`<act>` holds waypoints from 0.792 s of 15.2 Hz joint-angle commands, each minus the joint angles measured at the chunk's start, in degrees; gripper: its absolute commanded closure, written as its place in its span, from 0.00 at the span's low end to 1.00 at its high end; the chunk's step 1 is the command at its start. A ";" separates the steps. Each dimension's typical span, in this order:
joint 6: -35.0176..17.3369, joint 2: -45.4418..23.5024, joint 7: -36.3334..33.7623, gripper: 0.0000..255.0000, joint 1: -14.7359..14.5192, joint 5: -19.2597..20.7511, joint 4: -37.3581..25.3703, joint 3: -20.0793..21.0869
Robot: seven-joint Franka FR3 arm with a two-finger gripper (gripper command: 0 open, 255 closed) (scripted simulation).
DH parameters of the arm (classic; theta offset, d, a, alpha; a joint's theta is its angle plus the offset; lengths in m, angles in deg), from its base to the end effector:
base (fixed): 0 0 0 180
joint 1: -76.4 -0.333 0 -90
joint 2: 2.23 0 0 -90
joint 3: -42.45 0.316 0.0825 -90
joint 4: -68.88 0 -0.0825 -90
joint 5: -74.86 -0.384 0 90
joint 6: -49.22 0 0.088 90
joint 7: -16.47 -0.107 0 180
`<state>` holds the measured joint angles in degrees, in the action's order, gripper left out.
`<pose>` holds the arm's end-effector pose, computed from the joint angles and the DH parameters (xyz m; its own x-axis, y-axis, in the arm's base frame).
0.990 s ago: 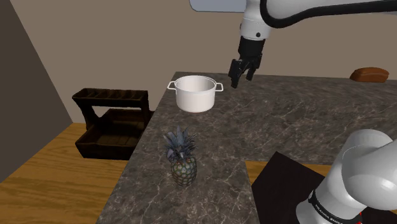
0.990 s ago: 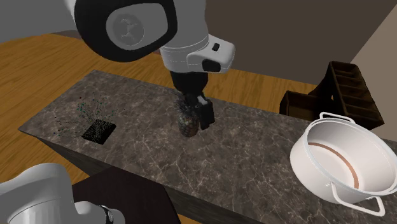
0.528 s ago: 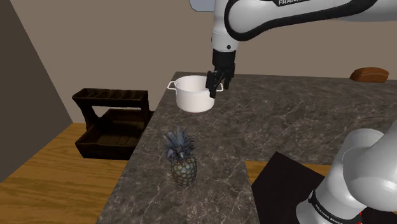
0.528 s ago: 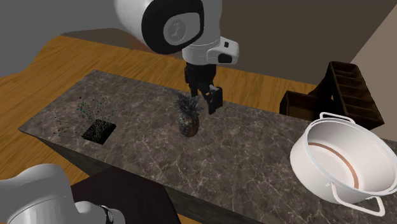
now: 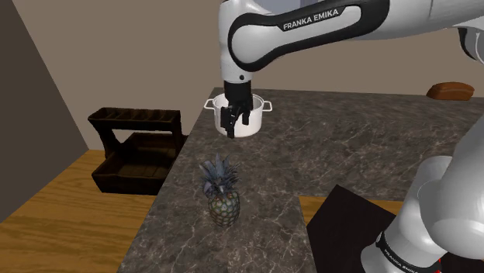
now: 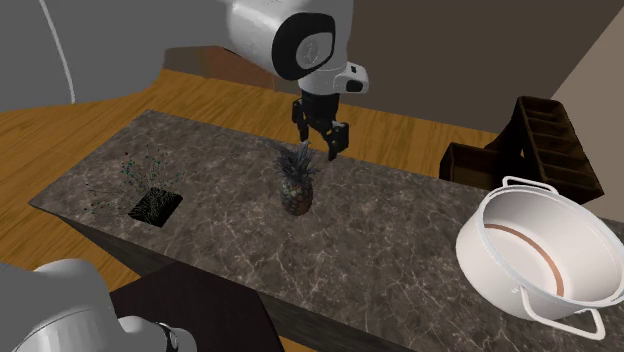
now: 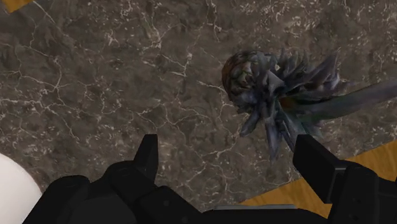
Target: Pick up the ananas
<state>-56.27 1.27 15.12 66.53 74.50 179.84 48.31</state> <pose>0.5179 0.1474 0.5068 0.9686 0.2462 -0.0347 0.2464 -0.9692 0.0011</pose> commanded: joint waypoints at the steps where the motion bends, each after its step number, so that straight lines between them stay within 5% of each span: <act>1: 0.49 -3.84 0.87 0.00 -0.86 -0.19 -3.34 0.85; 9: 1.95 -17.58 3.27 0.00 -4.62 -0.02 -14.89 4.29; 12: -0.21 -18.05 3.30 0.00 -4.63 0.06 -13.19 4.26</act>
<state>-55.82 -16.32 18.34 61.93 74.51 166.42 52.56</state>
